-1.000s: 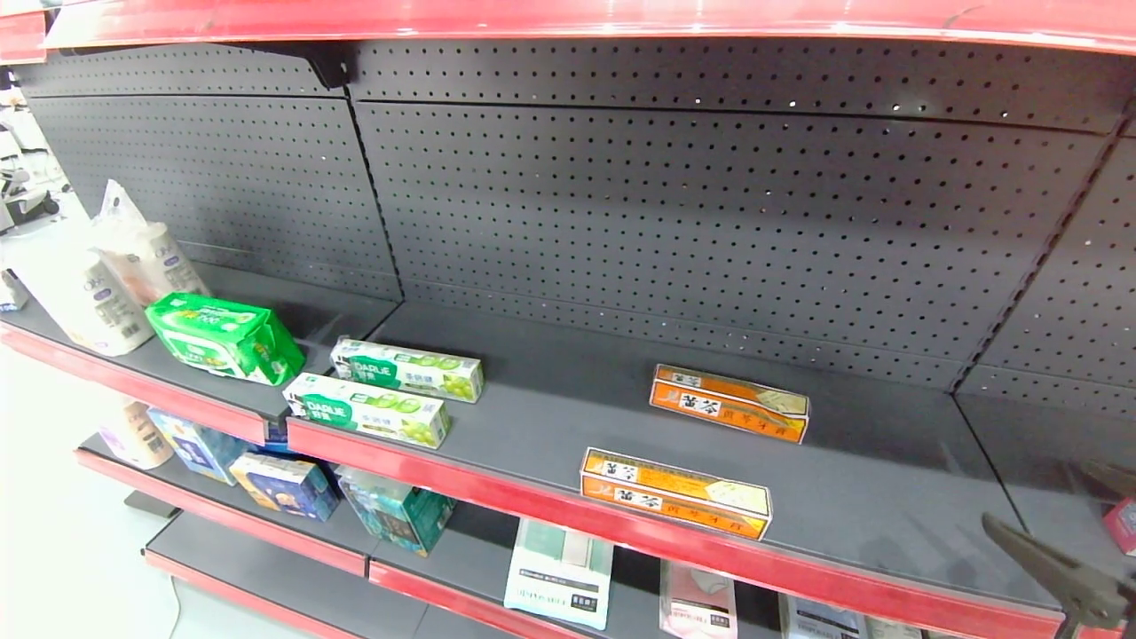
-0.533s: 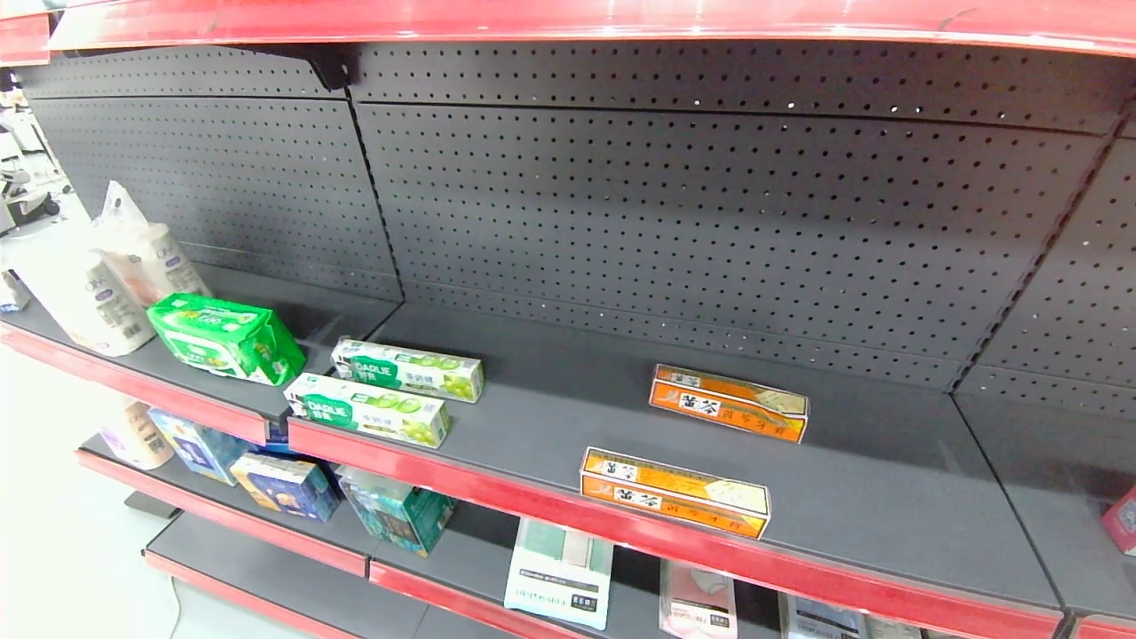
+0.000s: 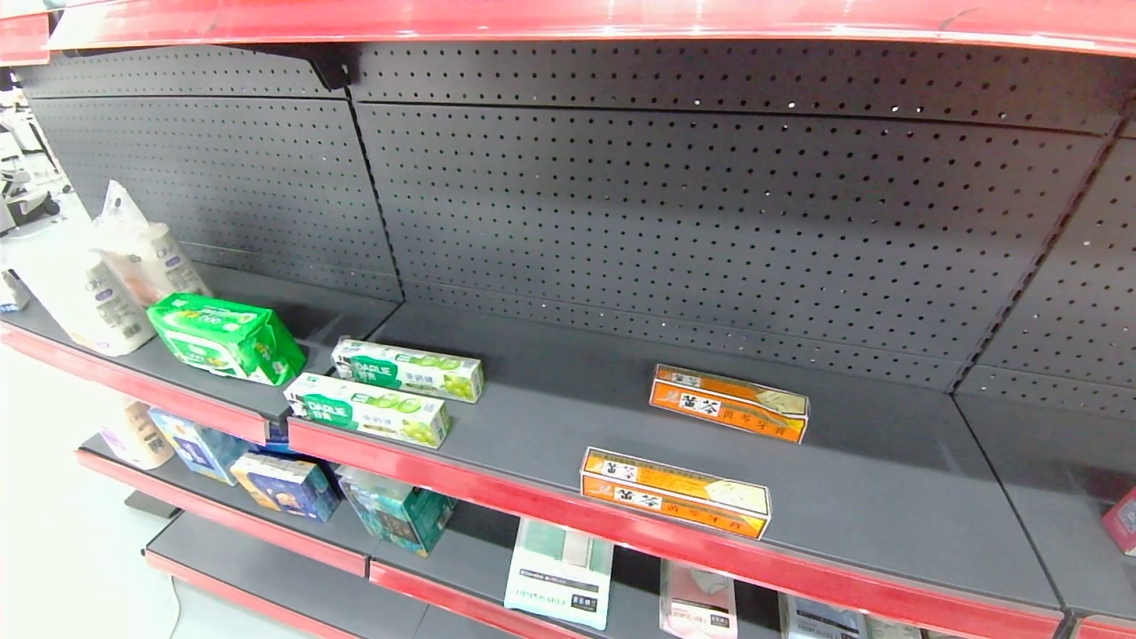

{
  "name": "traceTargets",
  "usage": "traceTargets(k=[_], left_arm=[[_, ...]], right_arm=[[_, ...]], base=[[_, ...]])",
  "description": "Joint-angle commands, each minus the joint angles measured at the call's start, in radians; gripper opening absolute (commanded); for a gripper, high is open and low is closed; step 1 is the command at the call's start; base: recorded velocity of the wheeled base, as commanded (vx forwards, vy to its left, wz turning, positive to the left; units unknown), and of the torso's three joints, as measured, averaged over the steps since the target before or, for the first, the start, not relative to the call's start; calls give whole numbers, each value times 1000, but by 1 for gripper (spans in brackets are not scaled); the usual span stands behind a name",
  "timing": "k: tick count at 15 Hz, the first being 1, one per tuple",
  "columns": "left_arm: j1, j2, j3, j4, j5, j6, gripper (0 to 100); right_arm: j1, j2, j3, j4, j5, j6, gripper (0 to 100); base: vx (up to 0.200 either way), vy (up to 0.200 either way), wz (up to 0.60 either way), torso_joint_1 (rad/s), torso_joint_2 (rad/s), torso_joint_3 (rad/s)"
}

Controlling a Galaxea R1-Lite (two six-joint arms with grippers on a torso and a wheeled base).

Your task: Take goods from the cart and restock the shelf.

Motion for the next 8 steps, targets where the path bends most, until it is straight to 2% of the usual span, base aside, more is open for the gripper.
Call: traceTargets(k=[1, 8], left_arm=[[-1, 1, 0, -1, 1, 2, 100], [1, 1, 0, -1, 1, 6, 100]], right_arm=[[0, -1, 1, 0, 1, -3, 100], [0, -1, 1, 0, -4, 0, 100]], base=[[0, 0, 0, 0, 0, 0], [0, 0, 0, 0, 0, 0]])
